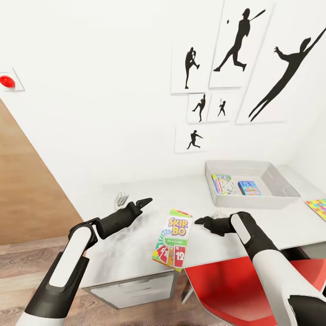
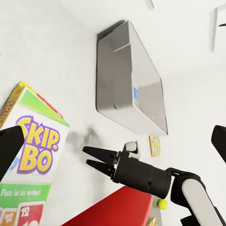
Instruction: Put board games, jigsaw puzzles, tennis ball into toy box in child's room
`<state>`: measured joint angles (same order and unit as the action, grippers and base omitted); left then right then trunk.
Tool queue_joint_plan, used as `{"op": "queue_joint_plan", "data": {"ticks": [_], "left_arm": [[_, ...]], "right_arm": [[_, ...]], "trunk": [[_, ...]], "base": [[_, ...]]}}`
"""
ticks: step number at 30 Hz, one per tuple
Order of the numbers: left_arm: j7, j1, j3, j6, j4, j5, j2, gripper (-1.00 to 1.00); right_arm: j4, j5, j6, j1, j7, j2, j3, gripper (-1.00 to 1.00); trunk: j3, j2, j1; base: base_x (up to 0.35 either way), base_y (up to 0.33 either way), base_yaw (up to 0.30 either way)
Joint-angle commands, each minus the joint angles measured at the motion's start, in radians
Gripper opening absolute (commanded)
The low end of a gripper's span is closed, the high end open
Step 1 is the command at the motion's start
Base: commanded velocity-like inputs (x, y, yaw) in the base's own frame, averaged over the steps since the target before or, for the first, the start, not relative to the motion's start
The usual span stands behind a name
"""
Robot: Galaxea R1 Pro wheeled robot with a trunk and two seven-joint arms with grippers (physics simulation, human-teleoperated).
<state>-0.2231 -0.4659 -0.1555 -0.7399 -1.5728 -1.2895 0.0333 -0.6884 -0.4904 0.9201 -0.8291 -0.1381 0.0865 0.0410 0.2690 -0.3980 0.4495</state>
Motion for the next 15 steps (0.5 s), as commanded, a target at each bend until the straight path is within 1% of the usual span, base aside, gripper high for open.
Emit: {"op": "queue_joint_plan", "data": {"ticks": [1, 15], "left_arm": [[-0.009, -0.001, -0.001, -0.001, -0.001, -0.010, 0.001, 1.00], [-0.009, 0.000, -0.003, 0.001, 0.001, -0.005, 0.000, 1.00]], "right_arm": [[0.000, 0.010, 0.005, -0.001, -0.010, 0.000, 0.004, 1.00], [0.000, 0.010, 0.005, -0.001, -0.012, 0.000, 0.004, 1.00]], "trunk": [[0.004, -0.002, 0.001], [0.026, -0.002, 0.001]], "base": [[0.000, 0.000, 0.000], [0.000, 0.000, 0.000]]}}
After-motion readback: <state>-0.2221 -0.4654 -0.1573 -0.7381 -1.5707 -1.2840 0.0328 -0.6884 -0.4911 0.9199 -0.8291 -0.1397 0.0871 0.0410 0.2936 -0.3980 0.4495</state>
